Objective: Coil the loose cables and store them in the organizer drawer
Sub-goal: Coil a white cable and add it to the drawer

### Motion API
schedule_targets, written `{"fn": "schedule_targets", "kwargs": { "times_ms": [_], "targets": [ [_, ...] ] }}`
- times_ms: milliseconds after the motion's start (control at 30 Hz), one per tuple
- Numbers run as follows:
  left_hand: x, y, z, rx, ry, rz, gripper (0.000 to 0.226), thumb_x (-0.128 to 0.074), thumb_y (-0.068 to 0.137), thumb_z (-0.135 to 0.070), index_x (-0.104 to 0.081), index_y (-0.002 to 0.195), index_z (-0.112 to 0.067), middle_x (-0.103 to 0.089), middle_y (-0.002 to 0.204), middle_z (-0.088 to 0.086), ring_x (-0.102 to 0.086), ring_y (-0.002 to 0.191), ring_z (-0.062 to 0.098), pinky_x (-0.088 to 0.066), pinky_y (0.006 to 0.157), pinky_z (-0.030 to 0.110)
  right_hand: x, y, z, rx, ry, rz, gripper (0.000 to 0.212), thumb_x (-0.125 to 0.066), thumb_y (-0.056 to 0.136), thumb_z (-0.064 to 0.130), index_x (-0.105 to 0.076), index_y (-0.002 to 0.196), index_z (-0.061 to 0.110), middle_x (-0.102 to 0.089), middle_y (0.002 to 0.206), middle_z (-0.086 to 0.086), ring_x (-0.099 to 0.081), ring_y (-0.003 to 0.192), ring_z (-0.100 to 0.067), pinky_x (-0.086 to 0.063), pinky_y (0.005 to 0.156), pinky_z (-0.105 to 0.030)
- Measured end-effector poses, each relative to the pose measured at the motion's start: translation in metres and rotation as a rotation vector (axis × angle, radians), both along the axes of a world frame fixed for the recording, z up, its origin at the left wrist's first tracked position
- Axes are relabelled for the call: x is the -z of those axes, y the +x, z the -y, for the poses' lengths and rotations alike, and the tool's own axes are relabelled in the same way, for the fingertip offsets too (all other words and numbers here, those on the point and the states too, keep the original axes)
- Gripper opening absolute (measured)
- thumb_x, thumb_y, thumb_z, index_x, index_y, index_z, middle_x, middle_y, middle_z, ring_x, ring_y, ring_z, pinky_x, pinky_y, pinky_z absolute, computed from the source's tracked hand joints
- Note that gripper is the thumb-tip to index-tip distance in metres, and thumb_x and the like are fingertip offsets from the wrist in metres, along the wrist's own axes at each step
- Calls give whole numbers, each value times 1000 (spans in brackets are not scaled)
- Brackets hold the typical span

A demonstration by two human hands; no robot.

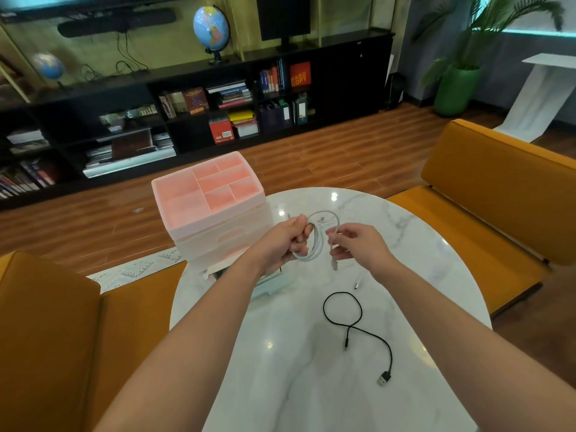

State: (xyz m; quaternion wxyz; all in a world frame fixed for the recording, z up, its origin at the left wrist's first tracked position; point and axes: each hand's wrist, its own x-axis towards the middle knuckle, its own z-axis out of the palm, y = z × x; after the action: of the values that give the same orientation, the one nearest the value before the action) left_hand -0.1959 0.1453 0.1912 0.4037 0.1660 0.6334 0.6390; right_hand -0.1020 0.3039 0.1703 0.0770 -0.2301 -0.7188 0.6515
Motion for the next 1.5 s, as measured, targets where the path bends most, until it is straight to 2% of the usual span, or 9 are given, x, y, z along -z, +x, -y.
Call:
{"fn": "schedule_targets", "kwargs": {
  "times_ms": [200, 467, 633, 767, 967, 1067, 1133, 1333, 1500],
  "targets": [
    [3, 8, -6, -1, -101, -98, 34, -40, 103, -39, -50, 77, -21, -47, 65, -10, -38, 63, 7, -44, 57, 14, -5, 0, 9, 133, -469, -79, 22, -63, 93, 10, -65, 107, -7, -71, 97, -17, -72, 80, -26, -60, 70, -29],
    [5, 10, -8, 28, -173, -172, 35, -38, 103, -45, -49, 80, -22, -53, 76, -5, -45, 67, 10, -46, 64, 19, -11, 1, 14, 91, -548, 14, 21, -44, 102, 8, -60, 90, 2, -69, 65, -8, -69, 59, -19, -57, 68, -37],
    [6, 11, -16, 43, -215, -263, 34, -36, 104, -42, -52, 89, -17, -51, 93, 6, -43, 85, 19, -50, 70, 25, -11, 4, 16, 37, -750, 36, 22, -41, 99, 11, -62, 90, 10, -65, 87, -7, -61, 71, -18, -42, 71, -32],
    [9, 10, -22, -15, -253, -357, 33, -34, 105, -38, -52, 85, -19, -52, 85, -3, -40, 81, 16, -45, 76, 34, -17, 11, 19, 5, -1006, -57, 12, -47, 81, 9, -59, 83, 9, -61, 86, -10, -52, 69, -20, -32, 64, -28],
    [8, 15, -27, -14, -235, -397, 33, -32, 106, -32, -53, 84, -19, -53, 81, -4, -47, 69, 8, -44, 65, 22, -23, 8, 24, -79, -718, -14, 26, -53, 89, -10, -52, 89, 16, -58, 80, -1, -56, 61, -10, -44, 49, -18],
    [8, 16, -28, -74, -207, -443, 35, -31, 106, -29, -53, 80, -19, -55, 84, -6, -48, 68, 8, -44, 62, 23, -11, 1, 17, -20, -614, -13, 62, -65, 78, -13, -41, 125, 17, -68, 98, -5, -64, 80, -14, -45, 71, -26],
    [7, 15, -29, -127, -230, -464, 35, -30, 106, -30, -53, 83, -17, -55, 85, -6, -48, 70, 9, -45, 65, 25, -9, 1, 18, 38, -455, -13, 81, -76, 71, -7, -31, 132, 21, -70, 108, -8, -67, 97, -21, -49, 84, -30],
    [11, 7, -30, -189, -320, -377, 37, -28, 104, -40, -52, 85, -19, -52, 84, -3, -45, 74, 14, -49, 88, 42, -9, 3, 27, 164, 280, -169, 32, -80, 75, 13, -53, 91, 17, -58, 88, -1, -60, 72, -13, -52, 61, -20],
    [10, 8, -32, -176, -302, -264, 41, -25, 103, -44, -49, 83, -19, -44, 75, -1, -40, 70, 14, -38, 76, 34, 5, 7, 20, 53, 967, -280, 12, -73, 85, 23, -75, 96, 19, -59, 84, 0, -59, 71, -17, -51, 60, -30]
  ]
}}
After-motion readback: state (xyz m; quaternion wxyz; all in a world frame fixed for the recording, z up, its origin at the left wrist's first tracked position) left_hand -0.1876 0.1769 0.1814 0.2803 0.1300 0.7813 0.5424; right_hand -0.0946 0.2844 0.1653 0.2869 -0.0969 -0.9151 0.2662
